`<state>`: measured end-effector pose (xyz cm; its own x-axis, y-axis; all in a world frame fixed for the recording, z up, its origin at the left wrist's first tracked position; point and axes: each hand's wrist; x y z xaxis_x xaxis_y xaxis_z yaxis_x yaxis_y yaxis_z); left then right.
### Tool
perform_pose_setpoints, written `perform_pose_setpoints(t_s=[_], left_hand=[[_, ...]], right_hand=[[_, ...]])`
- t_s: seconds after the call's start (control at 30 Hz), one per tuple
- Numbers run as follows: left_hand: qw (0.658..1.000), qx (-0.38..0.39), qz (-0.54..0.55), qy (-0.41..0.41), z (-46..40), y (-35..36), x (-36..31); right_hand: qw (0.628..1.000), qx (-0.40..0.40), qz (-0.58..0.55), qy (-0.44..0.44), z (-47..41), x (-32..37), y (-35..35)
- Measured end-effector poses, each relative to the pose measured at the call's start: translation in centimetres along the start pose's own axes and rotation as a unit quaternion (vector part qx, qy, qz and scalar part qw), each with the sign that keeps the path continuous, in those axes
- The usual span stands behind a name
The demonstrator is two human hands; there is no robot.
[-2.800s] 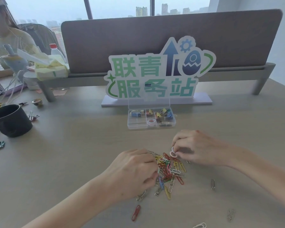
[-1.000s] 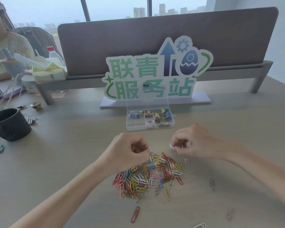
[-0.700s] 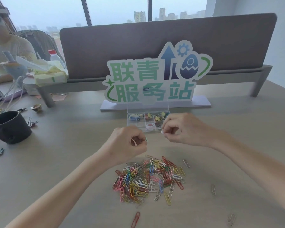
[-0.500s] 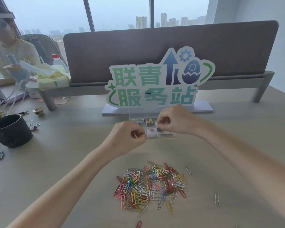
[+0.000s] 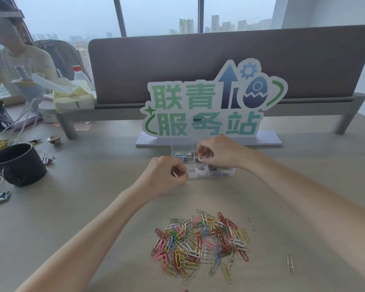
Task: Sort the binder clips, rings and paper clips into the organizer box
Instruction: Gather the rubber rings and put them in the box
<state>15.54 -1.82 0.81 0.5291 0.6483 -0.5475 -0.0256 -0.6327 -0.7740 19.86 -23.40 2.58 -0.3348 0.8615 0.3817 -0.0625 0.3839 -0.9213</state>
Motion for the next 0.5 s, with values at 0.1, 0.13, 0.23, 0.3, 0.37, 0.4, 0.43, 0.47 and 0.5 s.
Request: perform_pose_setpoints(t_s=[0.1,0.13,0.23,0.3,0.37,0.4,0.43,0.47,0.5], left_hand=[[1.0,-0.022,-0.004,0.009,-0.2,0.0,0.4],[1.0,-0.025,-0.009,0.012,-0.4,-0.1,0.5],[0.999,-0.024,-0.021,0.014,-1.1,-0.1,0.5],[0.999,-0.015,-0.027,0.015,-1.8,0.0,0.3],[0.999,-0.007,-0.031,0.024,-2.8,0.1,-0.2],[0.999,-0.005,-0.031,0.028,-3.4,0.3,-0.3],[0.999,0.0,-0.032,0.03,-4.0,0.5,-0.5],[0.999,0.005,-0.036,0.033,-4.6,0.7,-0.7],[0.998,0.011,-0.04,0.036,-5.2,0.9,-0.9]], right_hand=[[1.0,0.01,0.016,0.008,0.0,0.1,-0.1],[1.0,0.01,0.018,0.008,0.1,0.1,-0.2],[1.0,-0.005,0.018,0.005,0.2,0.1,-0.4],[0.999,-0.037,0.011,0.004,0.3,-0.1,-0.7],[0.997,-0.082,-0.012,0.009,0.6,-0.4,-1.3],[0.994,-0.105,-0.027,0.009,0.9,-0.6,-1.6],[0.991,-0.126,-0.043,0.008,1.2,-0.8,-1.9],[0.988,-0.142,-0.057,0.007,1.5,-1.0,-2.2],[0.986,-0.154,-0.07,0.007,1.8,-1.3,-2.5]])
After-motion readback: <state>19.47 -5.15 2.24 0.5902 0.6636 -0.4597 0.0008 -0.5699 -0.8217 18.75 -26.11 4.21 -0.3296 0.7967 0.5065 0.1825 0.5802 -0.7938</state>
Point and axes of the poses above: each hand's wrist, its own z-axis away from the middle knuckle, its own y-axis out of the palm, x = y × z, and after that the axes turned 6 degrees about y, right-handed
